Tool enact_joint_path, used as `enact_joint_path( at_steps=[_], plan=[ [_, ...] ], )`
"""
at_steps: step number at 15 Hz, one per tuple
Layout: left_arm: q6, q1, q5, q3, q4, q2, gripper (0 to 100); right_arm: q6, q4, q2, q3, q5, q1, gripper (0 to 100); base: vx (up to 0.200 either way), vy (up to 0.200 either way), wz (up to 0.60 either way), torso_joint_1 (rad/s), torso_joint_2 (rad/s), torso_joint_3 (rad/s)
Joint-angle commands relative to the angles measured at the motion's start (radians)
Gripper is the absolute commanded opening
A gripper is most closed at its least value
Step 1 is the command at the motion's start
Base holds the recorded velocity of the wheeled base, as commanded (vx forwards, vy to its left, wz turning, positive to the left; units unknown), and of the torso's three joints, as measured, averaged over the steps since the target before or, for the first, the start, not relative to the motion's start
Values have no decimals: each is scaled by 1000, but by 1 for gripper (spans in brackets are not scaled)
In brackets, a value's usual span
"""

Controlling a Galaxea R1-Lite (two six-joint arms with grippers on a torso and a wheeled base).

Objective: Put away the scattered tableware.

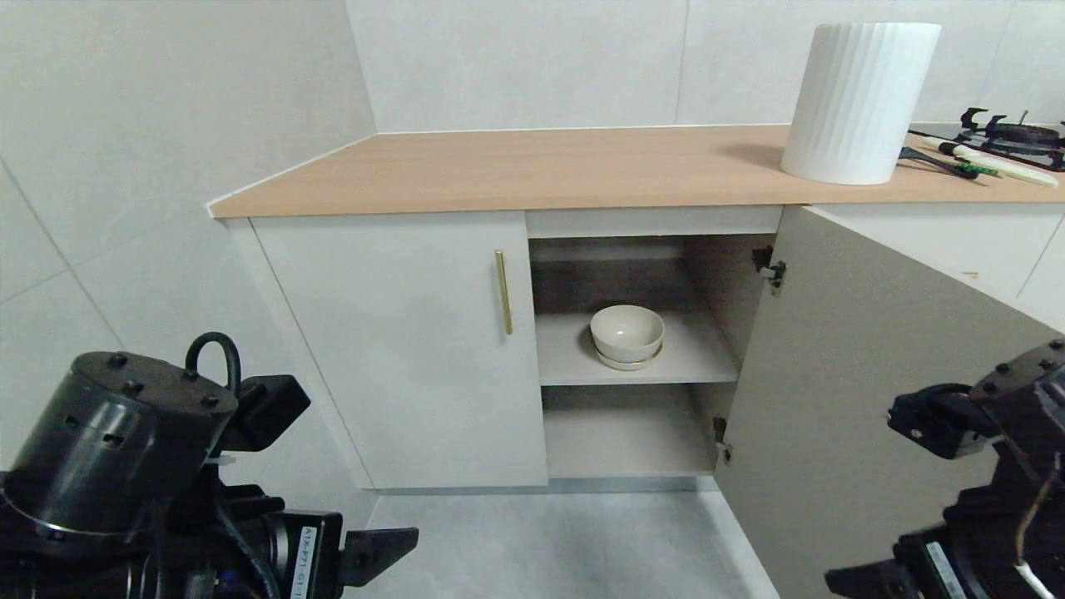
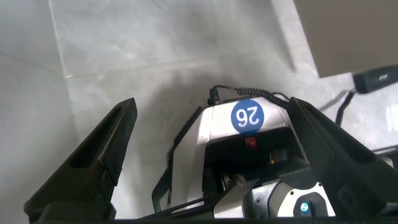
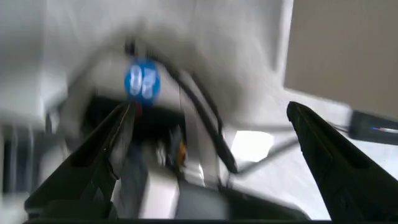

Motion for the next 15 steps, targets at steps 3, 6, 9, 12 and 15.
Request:
enact_joint_path(
  at_steps=[3,6,9,12,15],
  plan=[
    [0,0,-1,-1,0,2,100,-115,270,-204,-50,14,104,100,0,-200,0,1,1,1],
    [-2,0,-1,-1,0,2,100,-138,327,-253,-56,-43,104,100,0,0,0,0,0,0],
    [-2,0,-3,-1,0,2,100,-140,341,-279,-56,-128,89,100,0,0,0,0,0,0],
    [-3,0,-3,-1,0,2,100,-141,335,-291,-79,-174,15,100,0,0,0,0,0,0],
    [-3,0,-3,-1,0,3,100,-216,330,-288,-104,-183,-172,100,0,0,0,0,0,0]
  ],
)
